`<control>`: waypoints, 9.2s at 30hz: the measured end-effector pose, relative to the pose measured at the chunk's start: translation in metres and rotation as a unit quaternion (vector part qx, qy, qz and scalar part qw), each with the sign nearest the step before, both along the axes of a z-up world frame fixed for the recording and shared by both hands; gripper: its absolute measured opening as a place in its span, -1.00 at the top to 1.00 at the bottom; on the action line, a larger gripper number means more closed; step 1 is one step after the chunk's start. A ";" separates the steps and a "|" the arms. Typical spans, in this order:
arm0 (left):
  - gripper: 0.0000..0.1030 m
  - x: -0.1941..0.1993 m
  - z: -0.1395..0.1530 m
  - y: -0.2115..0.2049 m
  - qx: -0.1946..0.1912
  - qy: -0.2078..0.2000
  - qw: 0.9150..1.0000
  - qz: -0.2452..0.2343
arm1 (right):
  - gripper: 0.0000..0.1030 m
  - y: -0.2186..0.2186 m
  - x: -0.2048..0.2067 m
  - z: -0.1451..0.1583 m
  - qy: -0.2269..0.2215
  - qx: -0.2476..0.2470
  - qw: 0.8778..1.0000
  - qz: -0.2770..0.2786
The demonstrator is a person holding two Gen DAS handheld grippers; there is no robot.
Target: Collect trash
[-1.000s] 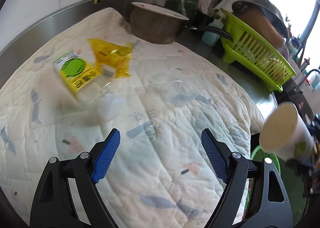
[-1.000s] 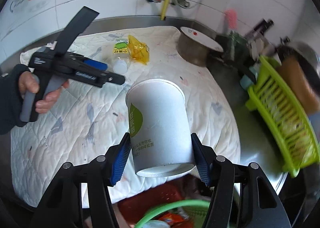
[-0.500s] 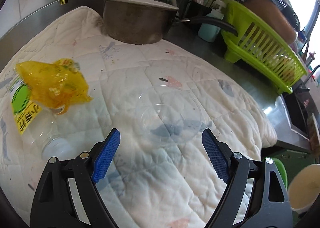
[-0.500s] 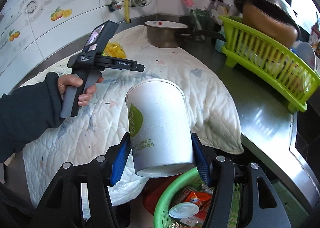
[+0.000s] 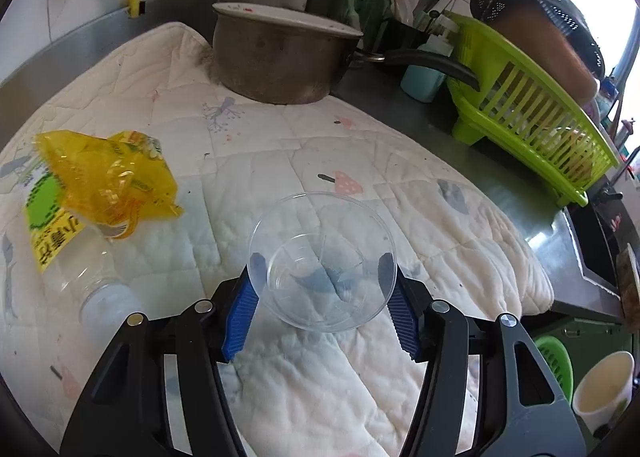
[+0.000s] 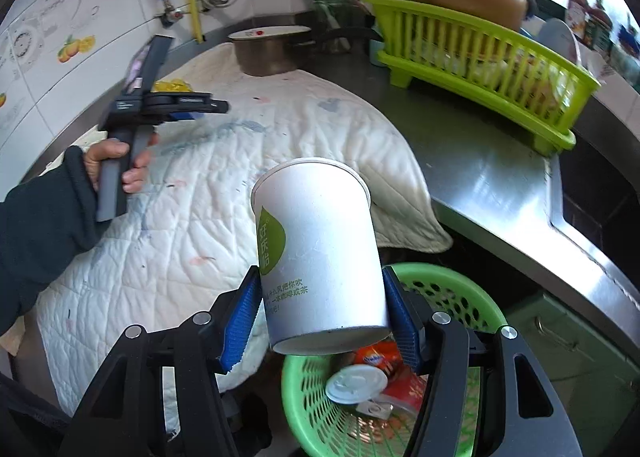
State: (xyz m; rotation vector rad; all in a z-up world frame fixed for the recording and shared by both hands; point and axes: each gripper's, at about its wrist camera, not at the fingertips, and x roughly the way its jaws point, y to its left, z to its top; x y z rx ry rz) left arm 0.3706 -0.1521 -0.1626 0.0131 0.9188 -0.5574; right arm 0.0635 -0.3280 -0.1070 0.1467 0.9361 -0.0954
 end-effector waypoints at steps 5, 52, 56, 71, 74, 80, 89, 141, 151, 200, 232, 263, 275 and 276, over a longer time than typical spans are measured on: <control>-0.13 -0.036 0.028 0.004 0.001 -0.020 1.000 -0.017 | -0.12 -0.028 -0.028 -0.017 0.029 0.001 0.998 -0.051; -0.83 -0.321 0.016 -0.140 0.136 -0.061 0.979 -0.139 | -0.64 -0.088 -0.177 -0.015 -0.004 0.021 0.989 -0.148; -0.87 -0.318 0.024 -0.132 0.148 -0.085 0.979 -0.112 | -0.65 -0.089 -0.172 -0.014 -0.004 0.021 0.989 -0.147; -0.90 -0.293 0.046 -0.089 0.209 -0.157 0.965 -0.009 | -0.67 -0.067 -0.135 -0.004 -0.004 0.007 0.993 -0.114; -0.90 -0.282 0.051 -0.074 0.207 -0.157 0.966 0.005 | -0.67 -0.060 -0.121 -0.003 -0.004 0.004 0.995 -0.100; -0.90 -0.245 0.058 -0.032 0.208 -0.150 0.965 0.055 | -0.67 -0.042 -0.081 -0.001 -0.007 -0.002 0.998 -0.068; -0.90 -0.173 0.071 0.066 0.217 -0.139 0.952 0.165 | -0.67 -0.001 0.007 0.007 -0.022 -0.003 1.000 -0.002; -0.89 -0.002 0.058 0.208 0.010 0.036 0.957 0.289 | 0.46 0.150 0.268 0.016 -0.085 0.041 0.982 0.161; -0.84 0.076 0.025 0.156 -0.017 0.110 0.948 0.299 | 0.46 0.108 0.186 0.017 -0.080 0.037 0.988 0.125; -0.06 -0.204 0.080 0.024 -0.097 0.133 0.986 -0.016 | 0.24 -0.054 -0.115 -0.061 0.036 0.034 0.991 -0.125; -0.49 -0.294 0.044 -0.097 -0.038 0.156 0.980 -0.117 | -0.38 -0.059 -0.170 -0.017 -0.033 0.041 0.991 -0.126; -0.88 -0.282 0.121 0.083 0.032 -0.080 0.989 0.120 | -0.65 0.044 -0.054 0.052 -0.085 0.037 0.994 0.064; -0.90 -0.300 0.149 0.139 0.091 -0.151 0.968 0.179 | -0.71 0.080 -0.030 0.075 -0.096 0.048 0.989 0.098; -0.90 -0.303 0.150 0.142 0.091 -0.155 0.967 0.183 | -0.71 0.083 -0.030 0.076 -0.098 0.046 0.989 0.100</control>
